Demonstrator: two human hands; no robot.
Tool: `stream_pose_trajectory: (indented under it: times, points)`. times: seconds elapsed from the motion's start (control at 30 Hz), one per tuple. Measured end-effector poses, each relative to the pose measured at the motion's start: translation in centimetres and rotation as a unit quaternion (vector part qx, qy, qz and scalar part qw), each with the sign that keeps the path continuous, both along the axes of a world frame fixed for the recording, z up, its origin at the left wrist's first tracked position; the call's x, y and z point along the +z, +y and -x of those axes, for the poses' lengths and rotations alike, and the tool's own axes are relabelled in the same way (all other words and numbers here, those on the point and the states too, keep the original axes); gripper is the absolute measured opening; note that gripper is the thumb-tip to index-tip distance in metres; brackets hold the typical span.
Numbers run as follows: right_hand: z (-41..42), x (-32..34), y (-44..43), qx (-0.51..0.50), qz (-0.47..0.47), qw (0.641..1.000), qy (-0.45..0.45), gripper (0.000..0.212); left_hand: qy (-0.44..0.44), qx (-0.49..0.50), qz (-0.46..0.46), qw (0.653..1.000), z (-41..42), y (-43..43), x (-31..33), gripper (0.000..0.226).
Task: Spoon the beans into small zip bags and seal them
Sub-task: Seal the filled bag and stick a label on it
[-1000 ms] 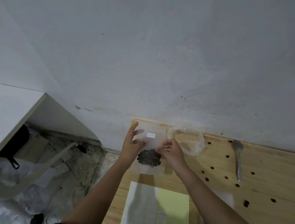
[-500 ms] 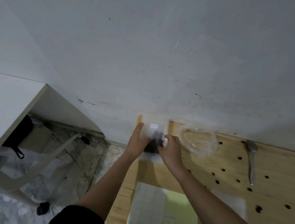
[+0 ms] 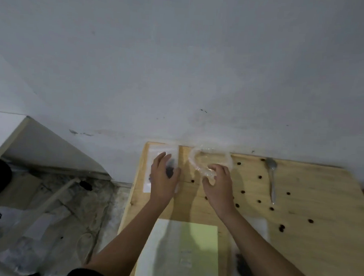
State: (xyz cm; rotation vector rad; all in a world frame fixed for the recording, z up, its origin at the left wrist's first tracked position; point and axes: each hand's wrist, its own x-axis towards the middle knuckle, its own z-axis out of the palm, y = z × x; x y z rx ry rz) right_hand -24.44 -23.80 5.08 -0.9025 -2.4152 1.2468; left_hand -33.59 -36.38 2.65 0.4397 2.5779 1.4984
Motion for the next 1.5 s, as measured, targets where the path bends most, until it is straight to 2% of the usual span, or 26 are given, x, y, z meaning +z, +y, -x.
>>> stream_pose_trajectory:
  times: [0.13, 0.27, 0.37, 0.43, 0.53, 0.67, 0.8, 0.9, 1.03, 1.13, 1.23, 1.33, 1.43, 1.5]
  points:
    - [-7.3, -0.2, 3.8, -0.086, -0.017, 0.996, -0.03, 0.032, -0.014, -0.079, -0.027, 0.996, -6.7, 2.7, -0.1, 0.036]
    - [-14.3, -1.5, 6.5, -0.126, 0.003, 0.986, -0.104, 0.035, -0.044, -0.14, 0.035, 0.989, -13.6, 4.6, -1.9, 0.041]
    - [-18.0, -2.6, 7.5, -0.095, 0.045, 0.979, -0.176, 0.038, -0.056, -0.147, 0.089, 0.984, -18.2, 5.1, -3.1, 0.043]
    - [-19.6, -3.2, 7.5, -0.069, 0.075, 0.976, -0.192, 0.038, -0.075, -0.149, 0.114, 0.979, -20.3, 5.2, -3.6, 0.046]
    - [-21.2, -3.8, 6.9, -0.052, 0.072, 0.978, -0.19, 0.036, -0.088, -0.153, 0.102, 0.979, -22.4, 5.6, -4.5, 0.04]
    - [-22.4, -4.4, 6.1, -0.029, 0.036, 0.98, -0.193, 0.044, -0.112, -0.16, 0.14, 0.971, -24.4, 6.5, -5.0, 0.055]
    - [-22.7, -4.1, 6.0, -0.034, 0.019, 0.984, -0.173, 0.047, -0.108, -0.159, 0.14, 0.971, -25.2, 7.1, -5.3, 0.058]
    - [-22.6, -3.5, 5.9, -0.044, 0.018, 0.989, -0.139, 0.045, -0.105, -0.141, 0.11, 0.978, -25.2, 7.4, -5.0, 0.056]
    - [-21.3, -2.4, 6.0, -0.08, 0.082, 0.99, -0.087, 0.042, -0.136, -0.048, -0.011, 0.989, -24.2, 7.2, -3.4, 0.045]
    - [-19.7, -1.8, 5.4, -0.063, 0.133, 0.988, -0.051, 0.04, -0.164, 0.019, -0.094, 0.982, -22.4, 5.9, -1.6, 0.039]
    - [-17.7, -1.4, 4.0, -0.021, 0.219, 0.975, -0.026, 0.039, -0.194, -0.011, -0.139, 0.971, -20.1, 3.2, 0.1, 0.033]
    - [-15.3, -0.9, 2.0, 0.053, 0.268, 0.961, -0.033, 0.031, -0.227, -0.016, -0.15, 0.962, -18.2, -0.6, 1.1, 0.029]
    - [-13.3, -1.3, -0.4, 0.088, 0.272, 0.956, -0.067, 0.018, -0.203, 0.063, -0.144, 0.967, -16.8, -4.3, 1.0, 0.029]
    - [-12.7, -2.3, -1.9, 0.095, 0.235, 0.958, -0.131, 0.011, -0.179, 0.136, -0.151, 0.963, -16.3, -6.4, 0.6, 0.029]
